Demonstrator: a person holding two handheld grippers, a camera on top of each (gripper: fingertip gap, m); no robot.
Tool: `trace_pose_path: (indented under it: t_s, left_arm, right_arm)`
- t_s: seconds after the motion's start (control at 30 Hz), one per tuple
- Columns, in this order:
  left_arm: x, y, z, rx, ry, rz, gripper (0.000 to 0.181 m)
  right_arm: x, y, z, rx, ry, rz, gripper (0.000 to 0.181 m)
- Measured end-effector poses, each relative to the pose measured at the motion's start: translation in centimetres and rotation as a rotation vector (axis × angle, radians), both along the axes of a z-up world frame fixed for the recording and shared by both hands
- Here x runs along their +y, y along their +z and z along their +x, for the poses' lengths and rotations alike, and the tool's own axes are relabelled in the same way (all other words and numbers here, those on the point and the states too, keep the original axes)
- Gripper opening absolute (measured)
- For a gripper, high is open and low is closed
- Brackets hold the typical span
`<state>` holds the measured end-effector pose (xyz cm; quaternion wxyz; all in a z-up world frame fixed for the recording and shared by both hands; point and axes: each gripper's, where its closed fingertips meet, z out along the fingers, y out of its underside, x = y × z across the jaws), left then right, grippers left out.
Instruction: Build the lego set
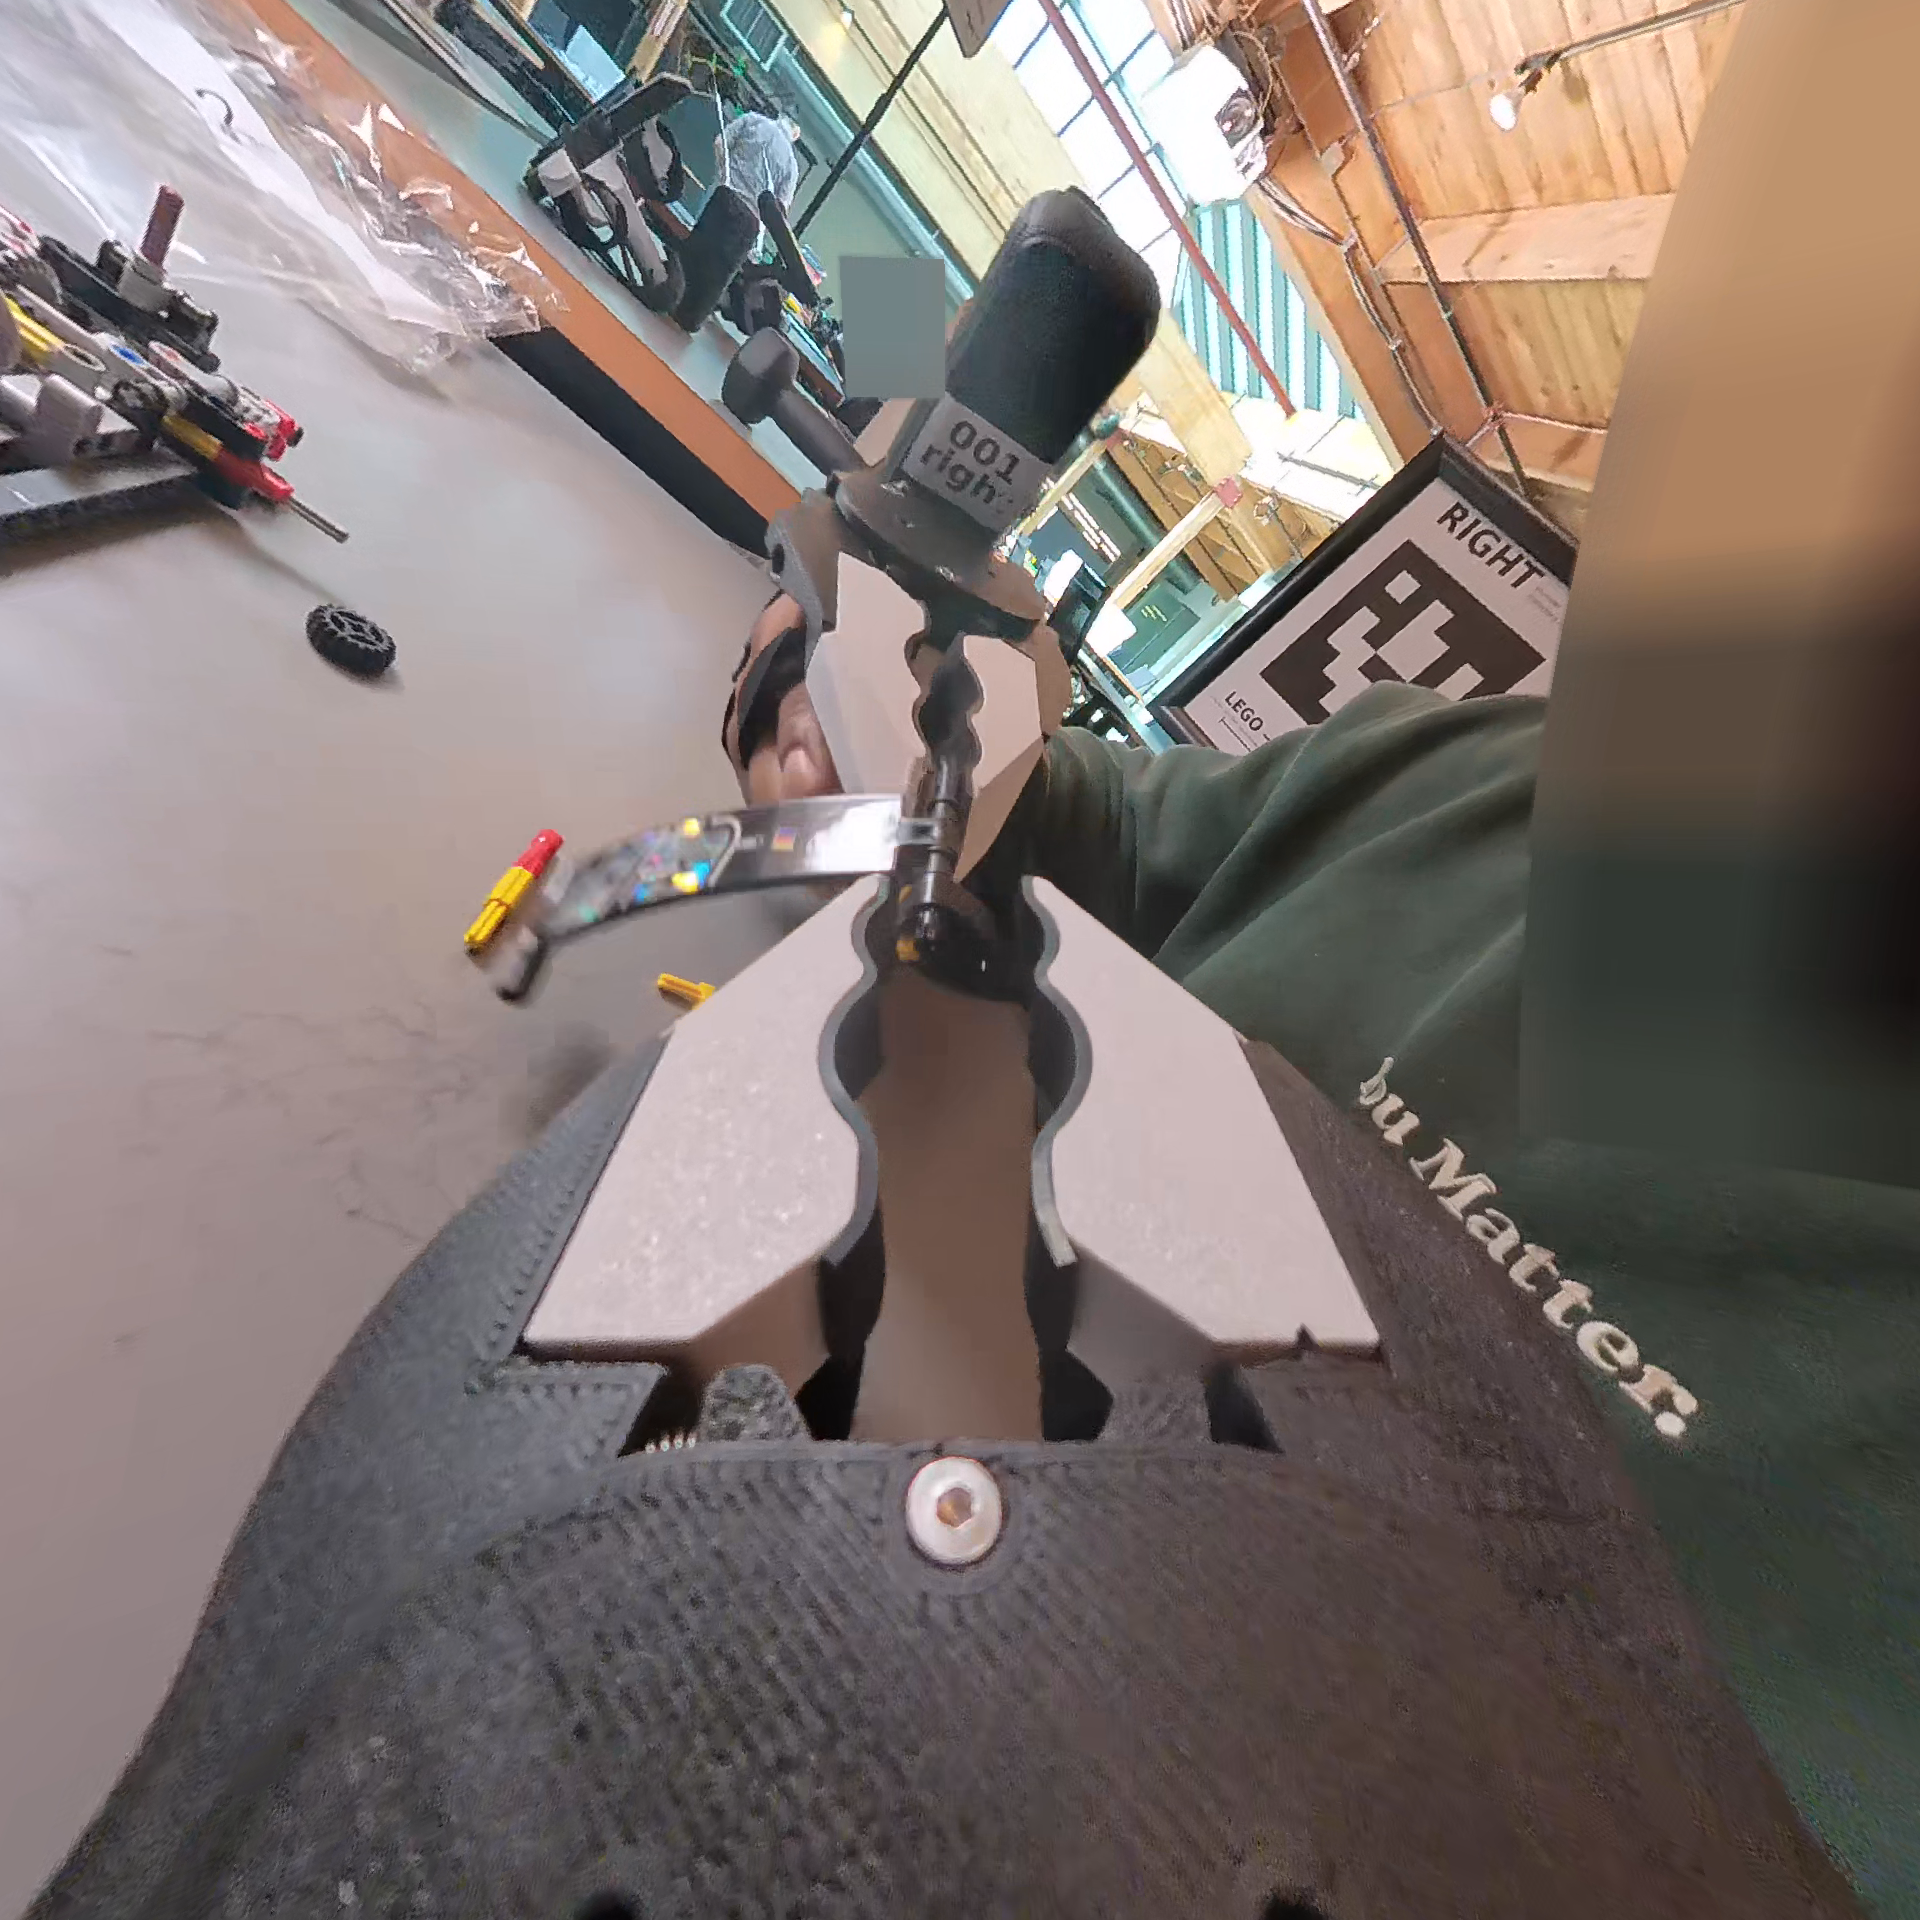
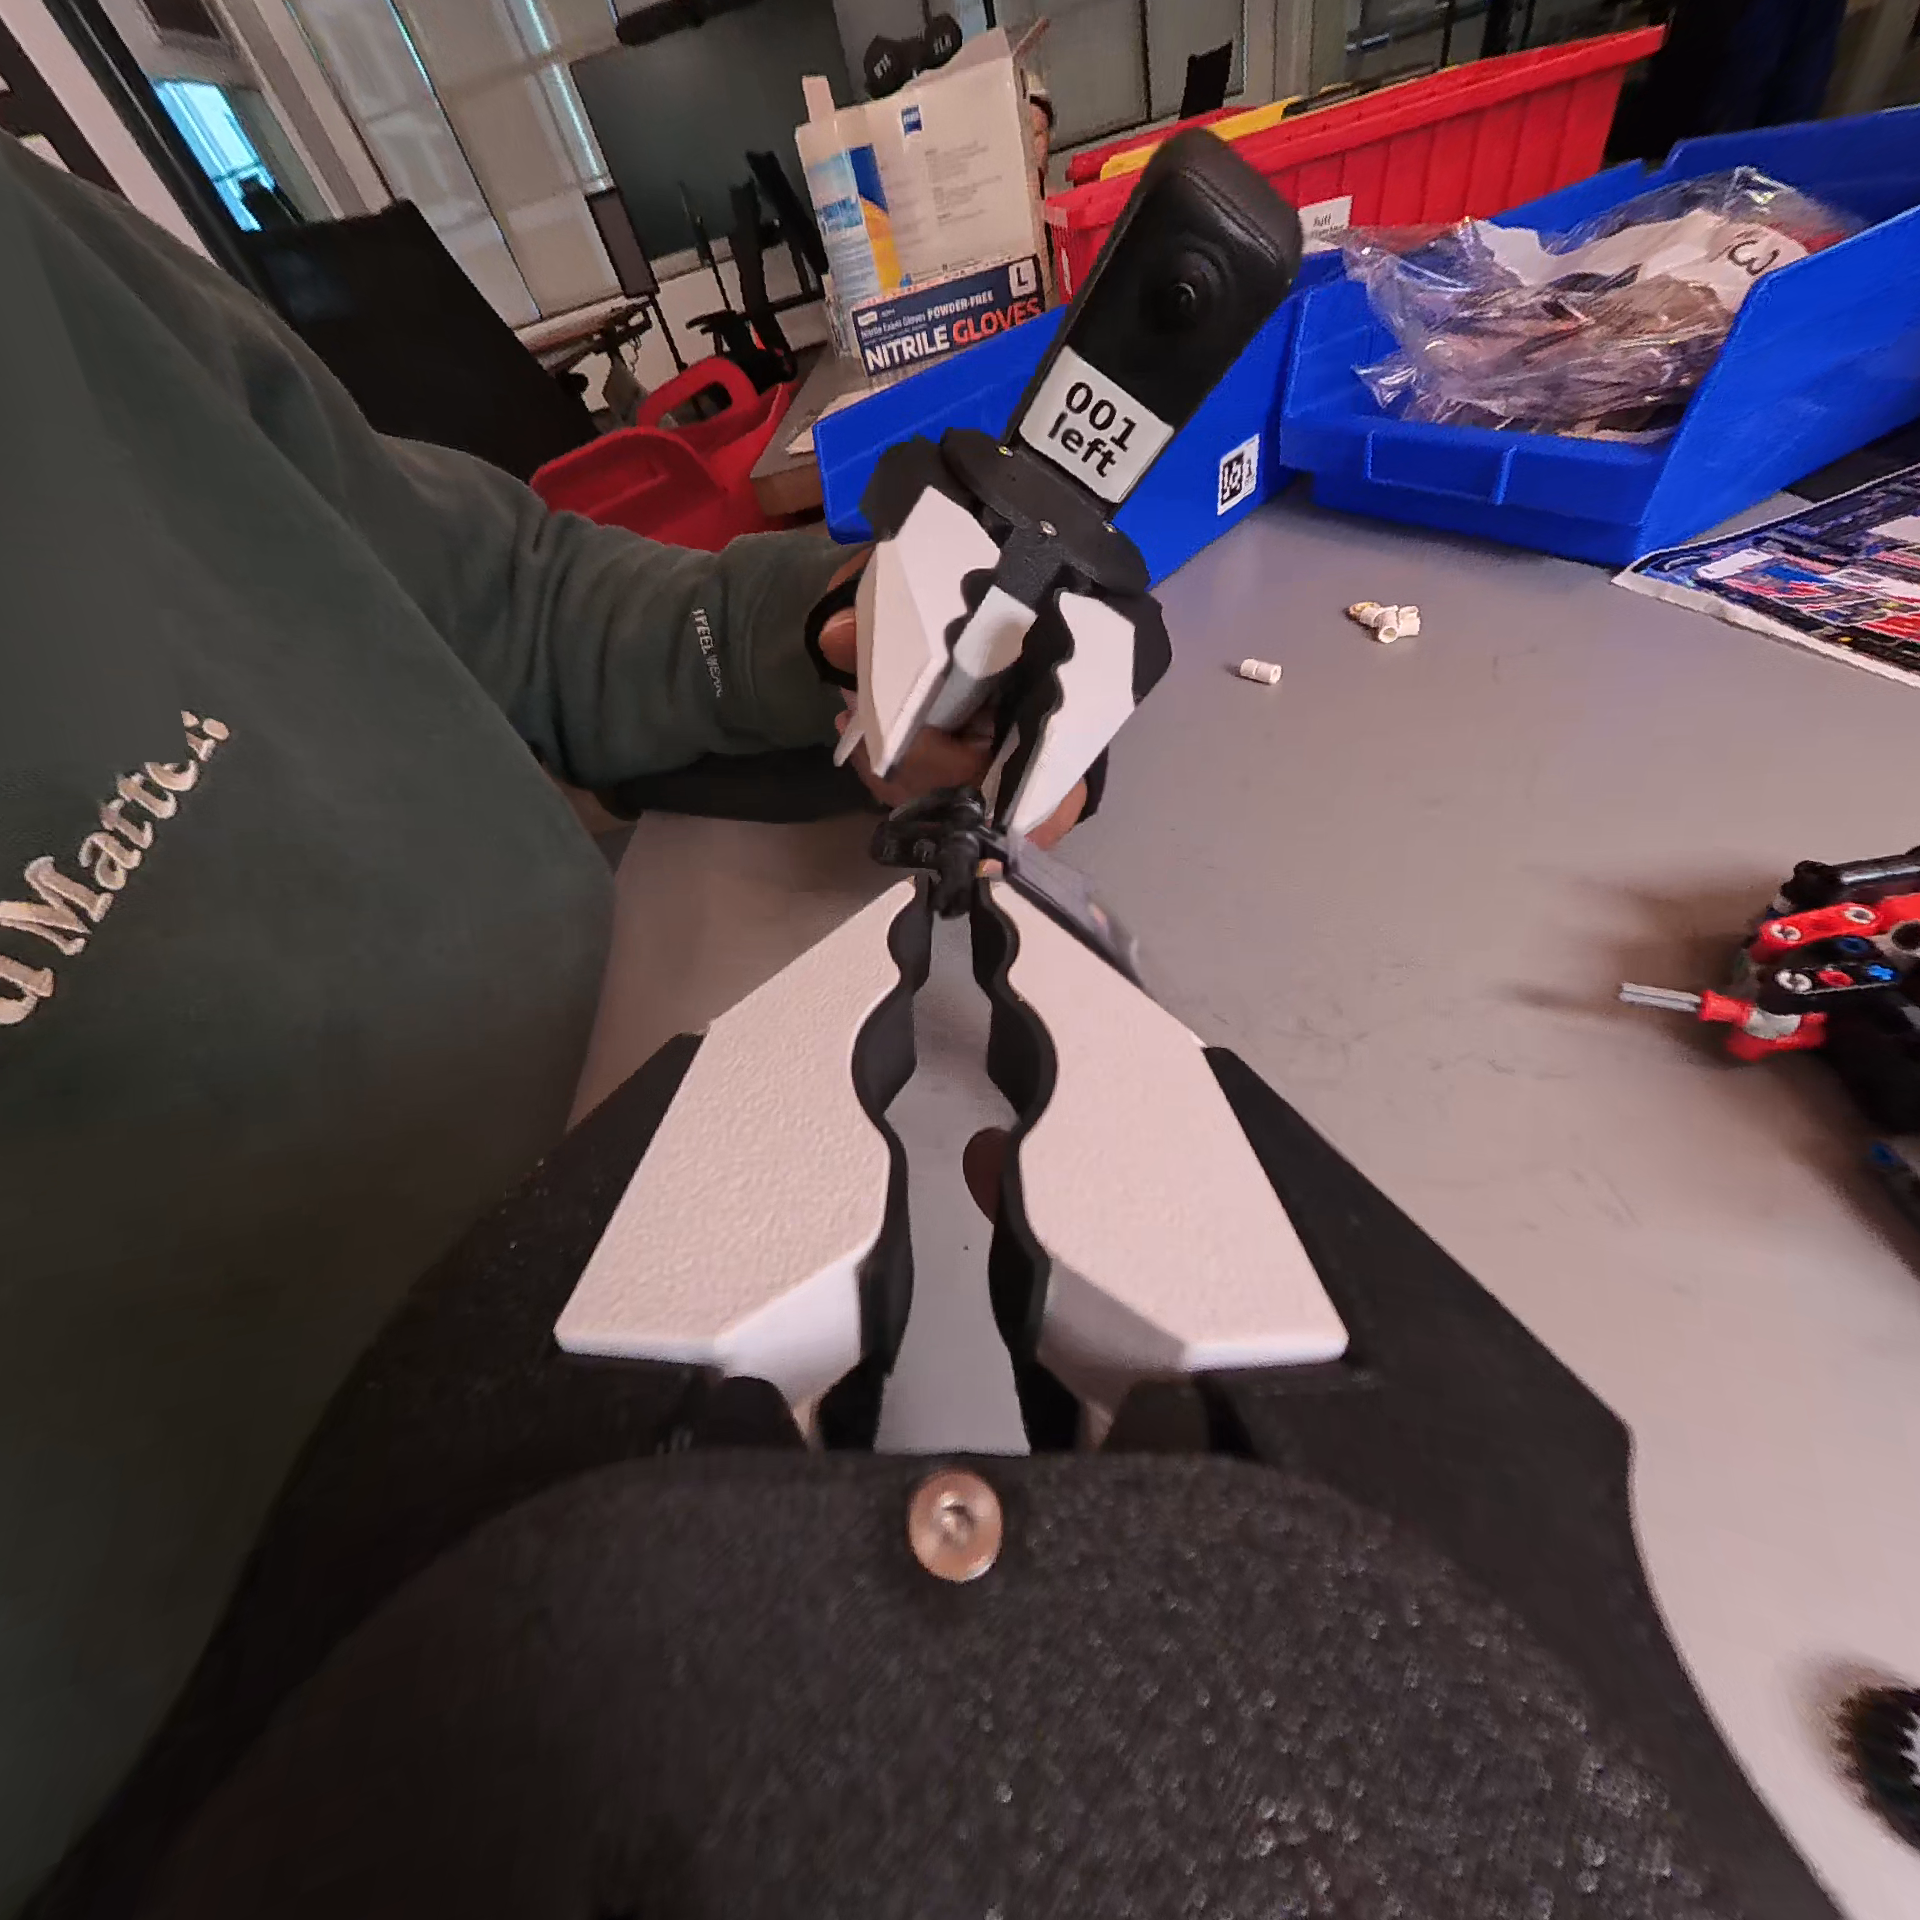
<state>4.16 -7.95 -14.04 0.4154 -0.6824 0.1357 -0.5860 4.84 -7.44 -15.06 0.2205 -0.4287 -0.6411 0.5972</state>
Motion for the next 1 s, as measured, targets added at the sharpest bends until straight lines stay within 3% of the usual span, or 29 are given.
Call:
trace_pose_path:
  t_s: [0.2, 0.43, 1.0]
  left_arm:
    - [-0.7, -0.9, 1.0, 0.083, -0.038, 0.029, 0.033]
    - [-0.7, -1.4, 1.5, 0.141, -0.043, 0.033, 0.02]
    - [-2.0, -3.7, 2.8, 0.111, -0.191, -0.148, 0.019]
  right_arm:
    - [0.0, 0.2, -0.1, 0.01, -0.004, -0.037, 0.004]
    - [-0.2, 0.1, -0.2, 0.014, -0.011, -0.021, 0.004]
    - [-1.6, -2.4, 0.8, -0.092, 0.082, 0.061, 0.004]
